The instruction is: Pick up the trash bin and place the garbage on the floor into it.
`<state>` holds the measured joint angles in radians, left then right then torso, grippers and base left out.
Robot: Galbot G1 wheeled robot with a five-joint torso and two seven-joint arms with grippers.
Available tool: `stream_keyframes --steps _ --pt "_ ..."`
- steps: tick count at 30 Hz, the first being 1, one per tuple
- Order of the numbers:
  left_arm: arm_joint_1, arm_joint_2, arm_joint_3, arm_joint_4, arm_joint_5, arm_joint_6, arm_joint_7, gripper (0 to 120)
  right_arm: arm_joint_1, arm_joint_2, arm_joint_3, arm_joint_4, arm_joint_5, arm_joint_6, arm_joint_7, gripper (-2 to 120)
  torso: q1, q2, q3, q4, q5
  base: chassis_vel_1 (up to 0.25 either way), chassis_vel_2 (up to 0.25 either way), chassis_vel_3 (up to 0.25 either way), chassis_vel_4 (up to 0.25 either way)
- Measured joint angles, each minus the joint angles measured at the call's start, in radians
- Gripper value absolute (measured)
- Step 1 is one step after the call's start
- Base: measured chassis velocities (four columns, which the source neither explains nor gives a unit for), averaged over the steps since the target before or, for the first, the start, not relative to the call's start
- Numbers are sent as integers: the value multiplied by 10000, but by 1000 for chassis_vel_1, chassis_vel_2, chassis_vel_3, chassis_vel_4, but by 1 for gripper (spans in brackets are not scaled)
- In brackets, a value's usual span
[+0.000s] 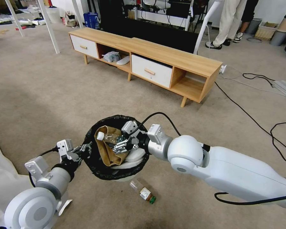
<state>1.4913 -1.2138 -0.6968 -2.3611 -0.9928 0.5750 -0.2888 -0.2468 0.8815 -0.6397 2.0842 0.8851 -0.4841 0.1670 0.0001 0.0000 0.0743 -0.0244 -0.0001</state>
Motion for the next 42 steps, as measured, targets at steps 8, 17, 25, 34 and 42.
stream_keyframes --steps 8,17,25,34,42 --pt "-25 -61 24 161 169 63 -185 0 216 163 19 -17 34 12 -22 100 0 0 0 0 0 0 0 0 0" --pt "-34 -130 59 260 69 87 -349 0 250 161 96 133 34 43 -42 100 0 0 0 0 0 0 0 0 0" --pt "-25 -177 87 281 -285 123 -473 0 217 83 257 247 -25 90 -110 100 0 1 0 0 1 0 0 0 0" --pt "-15 -284 32 359 -686 134 -560 0 187 -29 570 454 -217 210 -245 100 0 0 0 0 1 0 0 0 0" --pt "-35 -248 -152 531 -784 66 -560 0 28 -220 1054 825 -266 293 -156 100 0 0 0 0 1 0 0 0 0"
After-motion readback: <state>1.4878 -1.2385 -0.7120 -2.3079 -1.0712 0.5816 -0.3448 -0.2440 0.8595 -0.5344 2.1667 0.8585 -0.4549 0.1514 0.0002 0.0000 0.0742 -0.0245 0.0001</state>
